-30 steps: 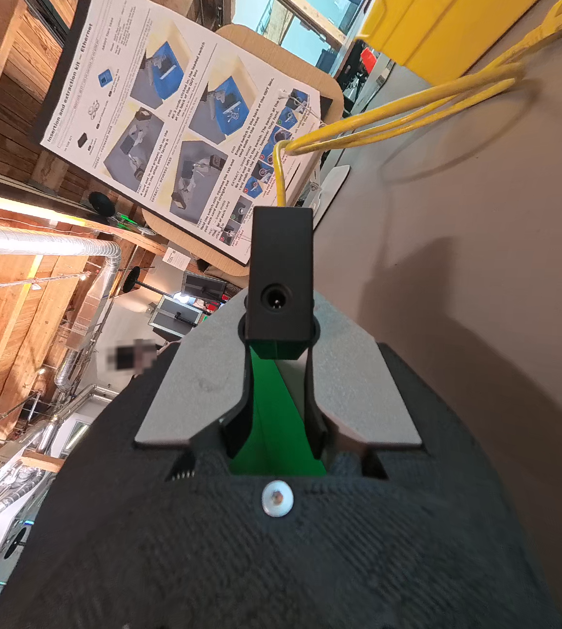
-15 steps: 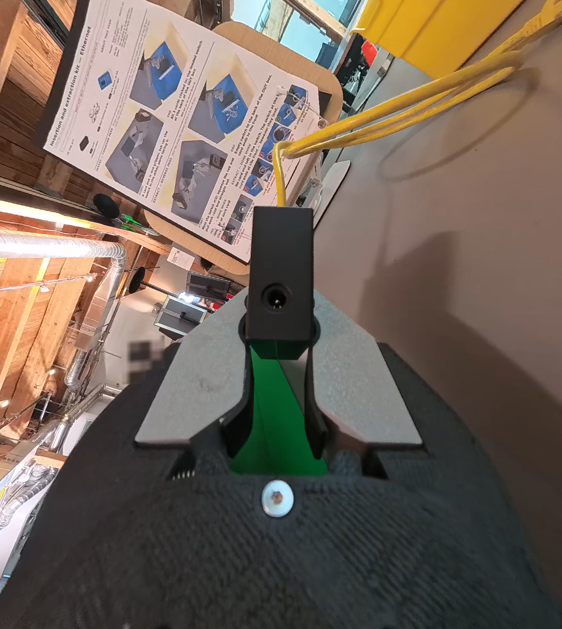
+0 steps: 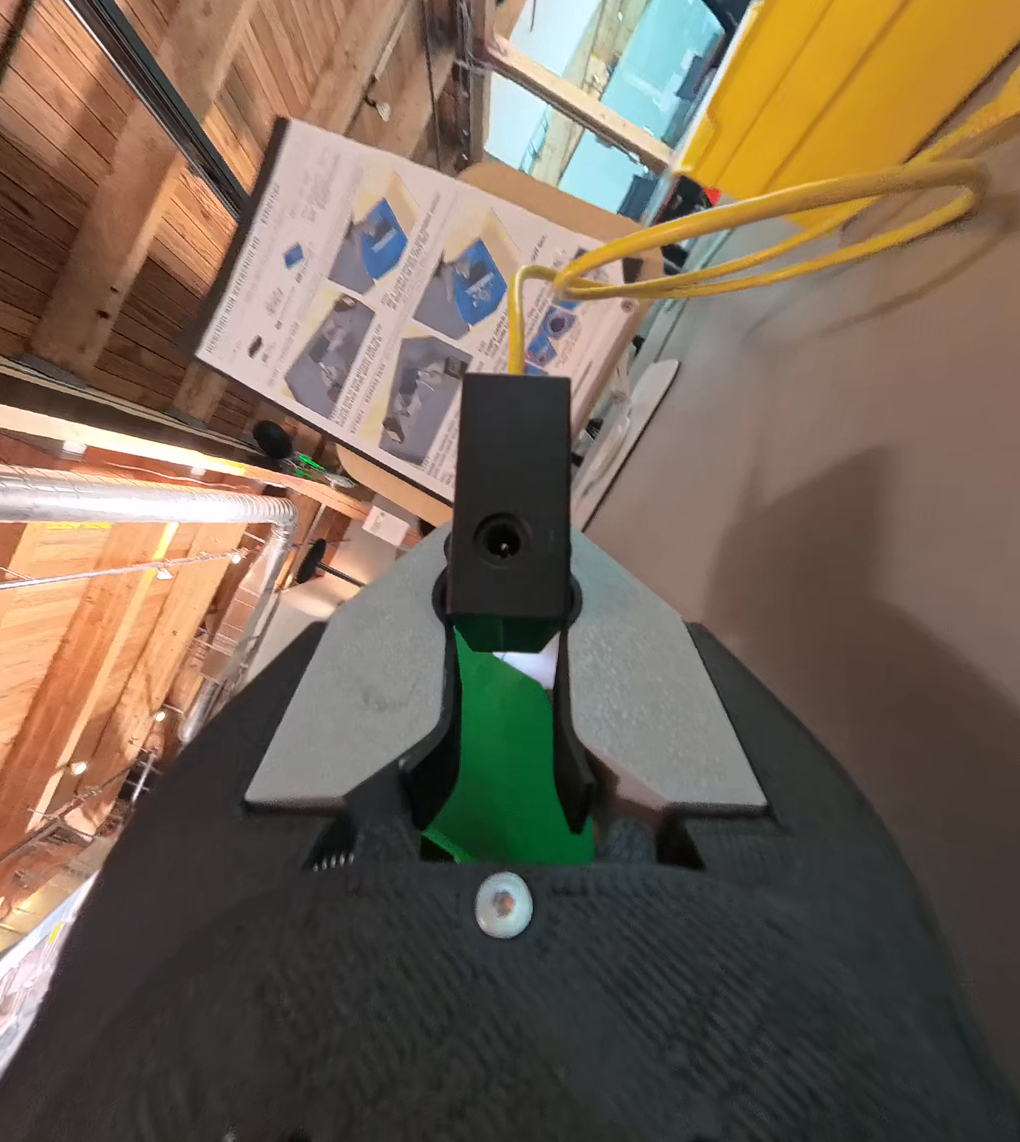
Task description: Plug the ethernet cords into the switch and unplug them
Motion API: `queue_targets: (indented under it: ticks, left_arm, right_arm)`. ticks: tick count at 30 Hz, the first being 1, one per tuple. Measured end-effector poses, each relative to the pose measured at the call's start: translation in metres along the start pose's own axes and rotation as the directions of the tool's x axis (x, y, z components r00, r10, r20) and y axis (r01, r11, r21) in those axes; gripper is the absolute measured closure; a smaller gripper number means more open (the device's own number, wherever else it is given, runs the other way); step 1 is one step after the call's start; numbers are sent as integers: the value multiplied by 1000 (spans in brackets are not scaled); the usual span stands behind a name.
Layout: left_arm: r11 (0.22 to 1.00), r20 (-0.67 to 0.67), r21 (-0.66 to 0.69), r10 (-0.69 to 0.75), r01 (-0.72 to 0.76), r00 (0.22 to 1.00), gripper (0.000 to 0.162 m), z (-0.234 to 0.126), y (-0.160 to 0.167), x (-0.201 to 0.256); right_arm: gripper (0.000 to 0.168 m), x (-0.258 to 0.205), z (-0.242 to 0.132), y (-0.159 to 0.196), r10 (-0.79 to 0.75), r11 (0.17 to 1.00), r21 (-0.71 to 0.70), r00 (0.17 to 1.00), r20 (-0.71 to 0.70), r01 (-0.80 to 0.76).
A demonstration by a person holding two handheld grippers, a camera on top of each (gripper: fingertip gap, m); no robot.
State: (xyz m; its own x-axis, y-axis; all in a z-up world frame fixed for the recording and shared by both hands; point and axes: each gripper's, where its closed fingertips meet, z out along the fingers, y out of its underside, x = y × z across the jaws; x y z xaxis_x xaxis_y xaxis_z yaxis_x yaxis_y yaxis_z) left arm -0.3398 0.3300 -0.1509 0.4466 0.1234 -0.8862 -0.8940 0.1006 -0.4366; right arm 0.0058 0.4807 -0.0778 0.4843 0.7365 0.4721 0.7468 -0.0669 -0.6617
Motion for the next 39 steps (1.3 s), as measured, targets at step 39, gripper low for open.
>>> queue_targets:
  ticks: [39]
  left_arm:
    - [971,-342,175,-96,163,935,130,-14,-84,34]
  right_arm:
    - [159,-257,68,-122,-657,710,361,754,29,604]
